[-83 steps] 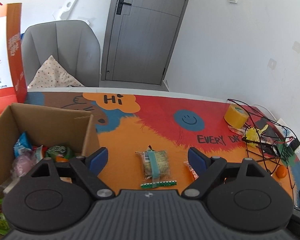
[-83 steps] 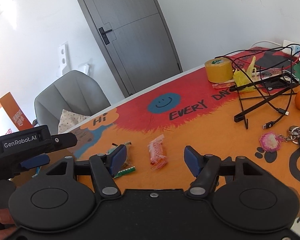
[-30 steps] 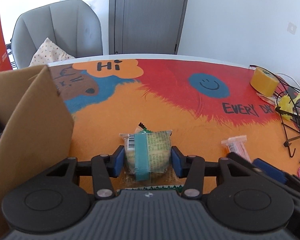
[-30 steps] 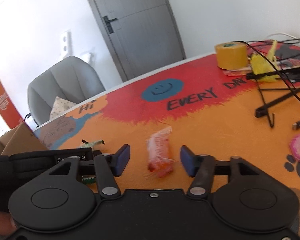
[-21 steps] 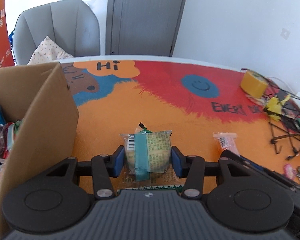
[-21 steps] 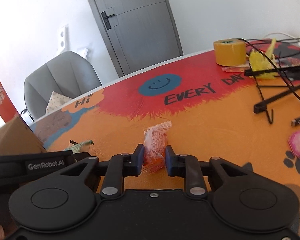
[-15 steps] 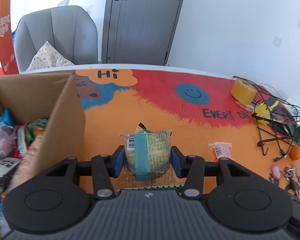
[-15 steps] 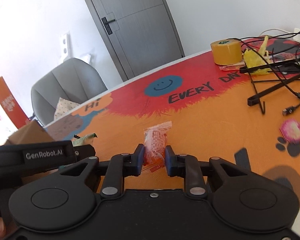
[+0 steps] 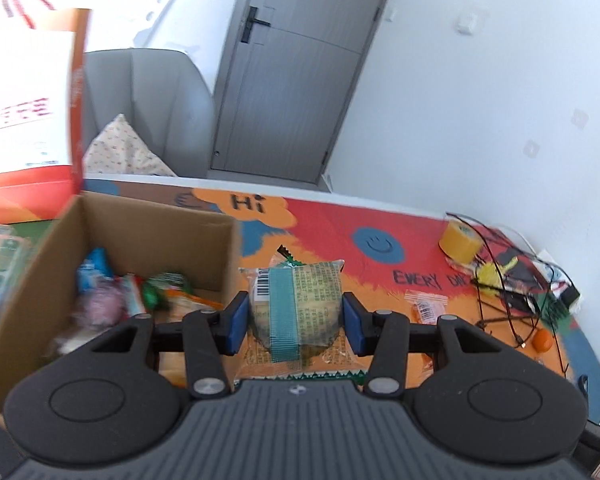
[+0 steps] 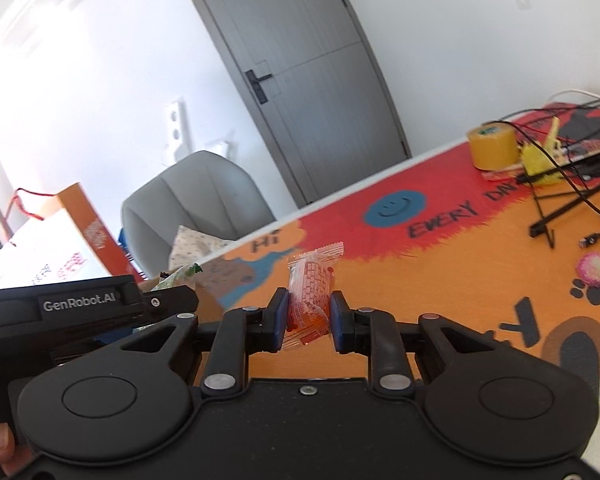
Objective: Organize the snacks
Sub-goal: 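Carry the green-banded packet in the left gripper to the box while the right gripper carries the orange candy, then open both grippers over the box, releasing the green-banded packet and orange candy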
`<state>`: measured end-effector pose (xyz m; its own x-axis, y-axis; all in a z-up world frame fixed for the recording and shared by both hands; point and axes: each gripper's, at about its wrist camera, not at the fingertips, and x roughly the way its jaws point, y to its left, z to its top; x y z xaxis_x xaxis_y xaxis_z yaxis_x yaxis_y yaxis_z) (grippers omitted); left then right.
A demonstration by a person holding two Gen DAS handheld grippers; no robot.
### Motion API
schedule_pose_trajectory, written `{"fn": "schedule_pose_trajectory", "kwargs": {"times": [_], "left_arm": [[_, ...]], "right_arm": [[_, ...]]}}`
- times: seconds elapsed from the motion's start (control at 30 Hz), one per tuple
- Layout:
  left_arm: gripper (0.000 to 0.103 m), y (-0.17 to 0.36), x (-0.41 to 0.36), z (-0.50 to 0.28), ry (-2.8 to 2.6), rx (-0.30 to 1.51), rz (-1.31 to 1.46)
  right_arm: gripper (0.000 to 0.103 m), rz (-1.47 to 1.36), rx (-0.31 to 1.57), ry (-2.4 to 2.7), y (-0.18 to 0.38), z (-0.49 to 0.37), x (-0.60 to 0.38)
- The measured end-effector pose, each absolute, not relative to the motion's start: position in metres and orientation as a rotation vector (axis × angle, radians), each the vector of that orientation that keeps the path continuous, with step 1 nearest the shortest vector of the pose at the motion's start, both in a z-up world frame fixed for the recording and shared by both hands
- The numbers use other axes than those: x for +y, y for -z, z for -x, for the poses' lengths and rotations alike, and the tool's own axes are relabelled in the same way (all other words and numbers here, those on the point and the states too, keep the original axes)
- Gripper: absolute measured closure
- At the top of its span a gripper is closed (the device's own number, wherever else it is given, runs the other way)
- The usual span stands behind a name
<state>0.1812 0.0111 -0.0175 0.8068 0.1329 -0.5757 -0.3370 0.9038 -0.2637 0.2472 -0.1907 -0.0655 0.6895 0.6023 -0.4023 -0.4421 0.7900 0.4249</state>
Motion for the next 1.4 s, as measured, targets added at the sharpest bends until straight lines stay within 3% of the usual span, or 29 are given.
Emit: {"fn": "schedule_pose_trajectory", "kwargs": {"times": [0.43,0.83,1.0,1.33,1.4], "left_arm": [[0.055,0.008,0.067,-0.135,-0.309,0.543,0.397],[0.055,0.025,0.099,-0.115,-0.309,0.622,0.449],[0.034,0.020,0.105,-0.101,-0.337,0.594,0.455],[0.029,0.011,0.127,-0.069,-0.420,0.546,0.516],[0.024,0.012,0.128,-0.064,-0.430,0.541,0.523]], "right_arm": [[0.080,-0.257,0.508,-0.692,0.037,-0.209,-0.138],[0.079,-0.204,0.525,-0.752,0.029,-0.178,-0.101],[0.079,-0.175,0.533,-0.753,0.029,-0.168,-0.093],[0.079,-0.124,0.553,-0.783,0.026,-0.156,-0.071],[0.075,-0.110,0.554,-0.801,0.026,-0.156,-0.068]]}}
